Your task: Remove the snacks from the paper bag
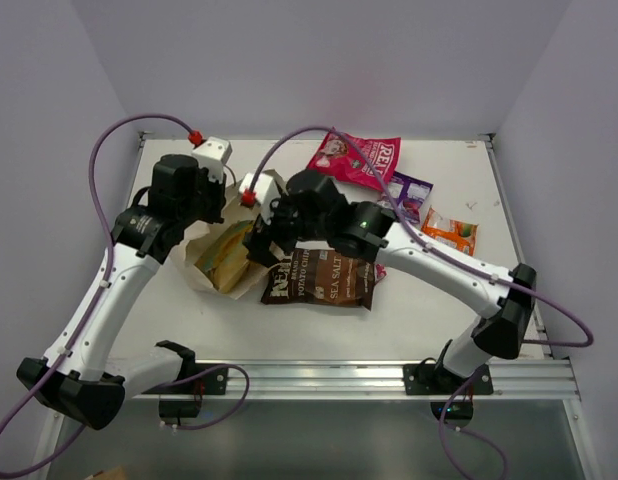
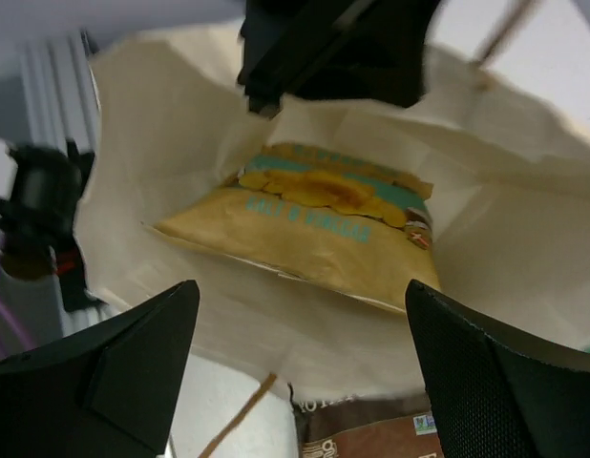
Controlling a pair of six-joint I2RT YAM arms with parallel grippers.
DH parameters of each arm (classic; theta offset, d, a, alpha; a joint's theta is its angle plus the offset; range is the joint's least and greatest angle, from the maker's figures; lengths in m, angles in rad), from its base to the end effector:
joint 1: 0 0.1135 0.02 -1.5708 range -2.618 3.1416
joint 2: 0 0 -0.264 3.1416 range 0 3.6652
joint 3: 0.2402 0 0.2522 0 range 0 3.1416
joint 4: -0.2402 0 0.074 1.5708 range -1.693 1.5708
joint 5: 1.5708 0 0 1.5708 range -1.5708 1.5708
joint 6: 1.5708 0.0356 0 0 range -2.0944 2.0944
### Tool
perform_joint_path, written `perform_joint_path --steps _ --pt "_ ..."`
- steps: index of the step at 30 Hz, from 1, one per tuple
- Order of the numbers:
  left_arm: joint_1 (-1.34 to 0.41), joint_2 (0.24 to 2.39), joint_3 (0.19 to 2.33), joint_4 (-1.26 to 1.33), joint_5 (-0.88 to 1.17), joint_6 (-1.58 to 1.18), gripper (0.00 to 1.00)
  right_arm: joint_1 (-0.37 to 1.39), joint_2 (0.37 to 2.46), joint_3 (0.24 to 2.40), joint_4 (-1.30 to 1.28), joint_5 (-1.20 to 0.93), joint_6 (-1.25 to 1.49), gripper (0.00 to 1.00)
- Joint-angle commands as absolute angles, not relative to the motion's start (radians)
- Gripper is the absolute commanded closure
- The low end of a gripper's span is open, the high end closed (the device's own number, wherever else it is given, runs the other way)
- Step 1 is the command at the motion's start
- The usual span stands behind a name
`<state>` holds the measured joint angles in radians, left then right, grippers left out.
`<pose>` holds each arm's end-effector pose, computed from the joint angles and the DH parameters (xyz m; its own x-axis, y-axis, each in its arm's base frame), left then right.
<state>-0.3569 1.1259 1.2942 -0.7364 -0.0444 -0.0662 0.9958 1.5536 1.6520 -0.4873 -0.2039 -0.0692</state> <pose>0.2162 -0.0789 0.3930 -0.5238 0.1248 -0.8427 0.2799 0.9595 -0.0319 0.1865 0.3011 0.4200 -0.1418 -0.3434 -0.9284 -0.9357 0.3524 0.0126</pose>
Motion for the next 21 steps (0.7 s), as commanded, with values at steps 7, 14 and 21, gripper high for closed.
perform_joint_path --steps 7,14,21 --pt "-0.371 1.101 1.293 -0.744 -0.021 -0.018 1.00 1.086 1.628 1.537 -0.430 -0.094 -0.535 0.07" --pt "-0.371 1.109 1.287 -0.735 -0.005 -0.008 1.00 1.094 1.651 1.456 -0.329 -0.051 -0.626 0.07" --pt "-0.371 1.115 1.287 -0.733 0.035 -0.006 1.00 1.101 1.718 1.459 -0.221 -0.012 -0.661 0.08"
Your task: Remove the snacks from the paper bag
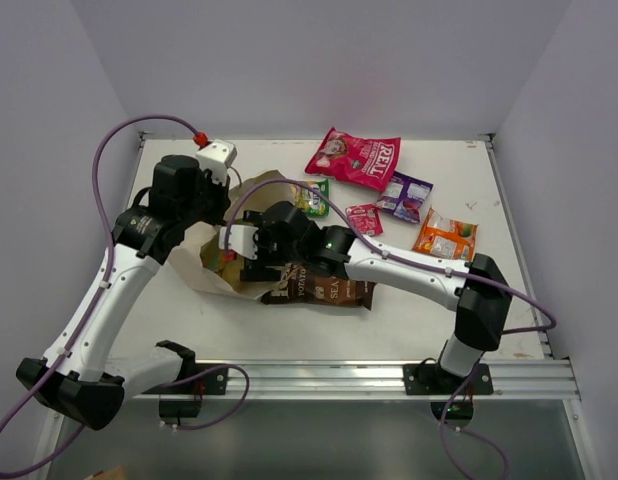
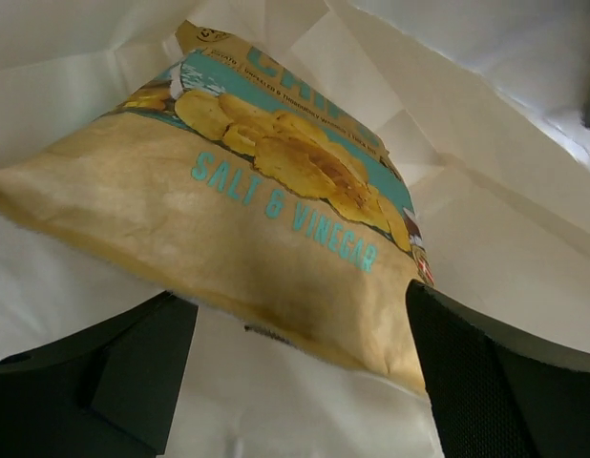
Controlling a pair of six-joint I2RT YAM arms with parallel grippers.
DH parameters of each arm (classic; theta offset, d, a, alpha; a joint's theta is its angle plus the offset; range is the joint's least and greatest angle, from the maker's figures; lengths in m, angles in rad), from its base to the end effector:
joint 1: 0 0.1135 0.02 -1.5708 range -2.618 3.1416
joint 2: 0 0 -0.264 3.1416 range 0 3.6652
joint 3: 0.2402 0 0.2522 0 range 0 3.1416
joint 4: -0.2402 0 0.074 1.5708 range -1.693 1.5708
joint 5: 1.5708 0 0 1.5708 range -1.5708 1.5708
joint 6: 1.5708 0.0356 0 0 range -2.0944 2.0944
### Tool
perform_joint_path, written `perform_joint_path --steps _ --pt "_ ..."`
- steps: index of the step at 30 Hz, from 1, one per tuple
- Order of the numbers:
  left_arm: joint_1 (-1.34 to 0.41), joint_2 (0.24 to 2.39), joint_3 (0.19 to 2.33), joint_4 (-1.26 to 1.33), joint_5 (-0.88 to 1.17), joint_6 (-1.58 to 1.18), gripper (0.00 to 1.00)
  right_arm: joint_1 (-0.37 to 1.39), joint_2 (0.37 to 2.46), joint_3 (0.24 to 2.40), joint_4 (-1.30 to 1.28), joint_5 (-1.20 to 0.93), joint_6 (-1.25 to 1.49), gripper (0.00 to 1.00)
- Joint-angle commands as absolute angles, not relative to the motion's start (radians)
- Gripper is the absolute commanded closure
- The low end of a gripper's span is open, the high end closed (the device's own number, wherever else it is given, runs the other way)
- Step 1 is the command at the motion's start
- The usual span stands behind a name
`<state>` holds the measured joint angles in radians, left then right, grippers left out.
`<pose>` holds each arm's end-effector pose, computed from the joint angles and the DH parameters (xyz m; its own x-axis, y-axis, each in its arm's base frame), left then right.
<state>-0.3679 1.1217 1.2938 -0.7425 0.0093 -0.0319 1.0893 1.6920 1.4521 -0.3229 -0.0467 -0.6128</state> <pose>0.2133 -0.0826 0.3932 -0.5153 0.1644 -0.8411 0.3507 0.9359 -0.0319 0.1823 0.3524 0.3172 0.3176 -0.6328 -0.7062 -0.8813 0.0778 -0.4661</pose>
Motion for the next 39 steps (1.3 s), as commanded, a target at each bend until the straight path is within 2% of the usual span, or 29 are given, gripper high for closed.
perform_joint_path --steps 1,5,8,9,11,12,16,30,39 --pt "-0.371 1.115 1.289 -0.733 0.037 -0.006 1.00 1.101 1.727 1.463 -0.215 -0.014 -0.661 0.09" --pt "-0.371 1.118 1.293 -0.733 0.048 -0.005 1.00 1.109 1.801 1.500 -0.219 -0.011 -0.681 0.12" --pt "-0.370 1.120 1.295 -0.733 0.058 -0.006 1.00 1.108 1.825 1.525 -0.228 -0.020 -0.672 0.23" --pt "-0.371 1.118 1.293 -0.733 0.058 -0.006 1.00 1.109 1.827 1.535 -0.236 -0.024 -0.667 0.36" --pt "-0.371 1.120 1.284 -0.732 0.049 -0.005 1.00 1.109 1.806 1.536 -0.230 -0.040 -0.657 0.52" --pt "-0.371 1.121 1.281 -0.732 0.045 -0.005 1.00 1.109 1.771 1.528 -0.223 -0.041 -0.655 0.70" --pt "-0.371 1.135 1.264 -0.727 0.043 -0.012 1.00 1.117 1.678 1.549 -0.232 -0.038 -0.667 0.98" --pt "-0.371 1.150 1.247 -0.718 0.005 -0.035 1.00 1.147 1.324 1.543 -0.158 0.012 -0.716 1.00" --pt "-0.370 1.206 1.253 -0.715 -0.147 -0.083 1.00 1.103 1.128 1.575 -0.166 0.294 -0.717 1.00"
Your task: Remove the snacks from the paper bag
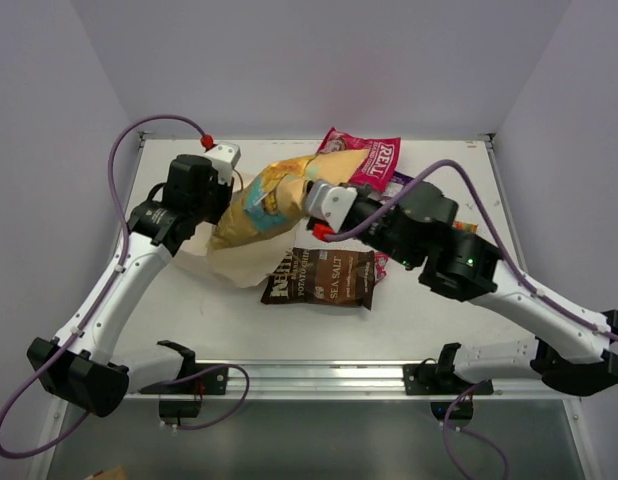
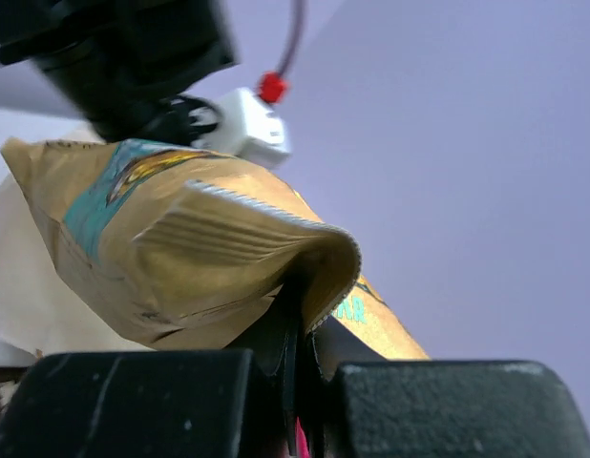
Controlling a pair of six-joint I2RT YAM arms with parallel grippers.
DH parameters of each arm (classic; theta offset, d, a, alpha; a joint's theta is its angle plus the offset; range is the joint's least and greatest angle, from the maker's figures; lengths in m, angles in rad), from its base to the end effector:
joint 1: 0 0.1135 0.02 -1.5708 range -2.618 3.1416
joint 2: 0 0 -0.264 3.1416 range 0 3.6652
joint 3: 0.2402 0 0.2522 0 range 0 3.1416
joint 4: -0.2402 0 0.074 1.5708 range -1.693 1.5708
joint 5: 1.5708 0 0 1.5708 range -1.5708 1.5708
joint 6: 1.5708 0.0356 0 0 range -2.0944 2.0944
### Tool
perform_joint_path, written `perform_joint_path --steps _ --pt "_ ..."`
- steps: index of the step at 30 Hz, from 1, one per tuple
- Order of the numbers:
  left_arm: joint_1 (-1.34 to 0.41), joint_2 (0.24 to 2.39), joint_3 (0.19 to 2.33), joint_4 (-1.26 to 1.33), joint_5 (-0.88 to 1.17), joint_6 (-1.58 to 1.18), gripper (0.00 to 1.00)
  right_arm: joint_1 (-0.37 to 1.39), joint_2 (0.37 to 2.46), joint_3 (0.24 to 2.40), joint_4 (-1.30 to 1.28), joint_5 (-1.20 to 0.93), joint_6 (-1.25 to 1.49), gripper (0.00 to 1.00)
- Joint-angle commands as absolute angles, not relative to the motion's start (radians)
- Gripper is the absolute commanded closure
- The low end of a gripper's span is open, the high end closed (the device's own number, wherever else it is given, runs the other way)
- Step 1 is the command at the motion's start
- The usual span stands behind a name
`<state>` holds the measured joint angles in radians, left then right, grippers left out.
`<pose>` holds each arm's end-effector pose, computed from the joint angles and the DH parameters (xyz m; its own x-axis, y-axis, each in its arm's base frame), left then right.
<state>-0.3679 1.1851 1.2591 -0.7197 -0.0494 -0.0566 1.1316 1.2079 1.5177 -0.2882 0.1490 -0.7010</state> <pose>0.2321 -0.0876 0.3701 -0.5788 0.1626 -0.7991 0.2902 0.9569 -0.0155 0.1113 0.2245 0.4945 0.5436 -0.3429 -0.7661 -0.6299 0.4366 -0.6424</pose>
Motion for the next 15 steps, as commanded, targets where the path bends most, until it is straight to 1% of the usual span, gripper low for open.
perform_joint_path --steps 1,3,4,6,8,9,10,12,13,15 --pt "-0.368 1.219 1.253 -0.718 -0.169 -0.089 1.00 1.063 1.111 1.574 -0.167 0.317 -0.704 1.00" --pt "-0.367 1.233 1.256 -0.724 -0.222 -0.106 1.00 1.008 1.075 1.574 -0.166 0.348 -0.654 1.00" --pt "-0.367 1.244 1.258 -0.726 -0.232 -0.112 1.00 0.943 1.066 1.571 -0.166 0.362 -0.638 1.00" --pt "-0.362 1.246 1.259 -0.726 -0.239 -0.123 1.00 0.872 1.066 1.557 -0.166 0.417 -0.612 1.00" --pt "-0.360 1.239 1.261 -0.721 -0.236 -0.127 1.00 0.741 1.083 1.545 -0.164 0.454 -0.580 1.00" --pt "-0.360 1.236 1.264 -0.719 -0.233 -0.129 1.00 0.697 1.110 1.542 -0.161 0.462 -0.528 1.00" --pt "-0.359 1.229 1.267 -0.716 -0.229 -0.129 1.00 0.608 1.130 1.539 -0.155 0.466 -0.500 1.00" --pt "-0.359 1.223 1.279 -0.716 -0.210 -0.129 1.00 0.530 1.184 1.542 -0.146 0.477 -0.445 1.00" --pt "-0.359 1.217 1.284 -0.716 -0.203 -0.130 1.00 0.468 1.256 1.549 -0.138 0.489 -0.434 1.00" --pt "-0.359 1.207 1.292 -0.713 -0.180 -0.133 1.00 0.417 1.337 1.572 -0.123 0.528 -0.410 1.00"
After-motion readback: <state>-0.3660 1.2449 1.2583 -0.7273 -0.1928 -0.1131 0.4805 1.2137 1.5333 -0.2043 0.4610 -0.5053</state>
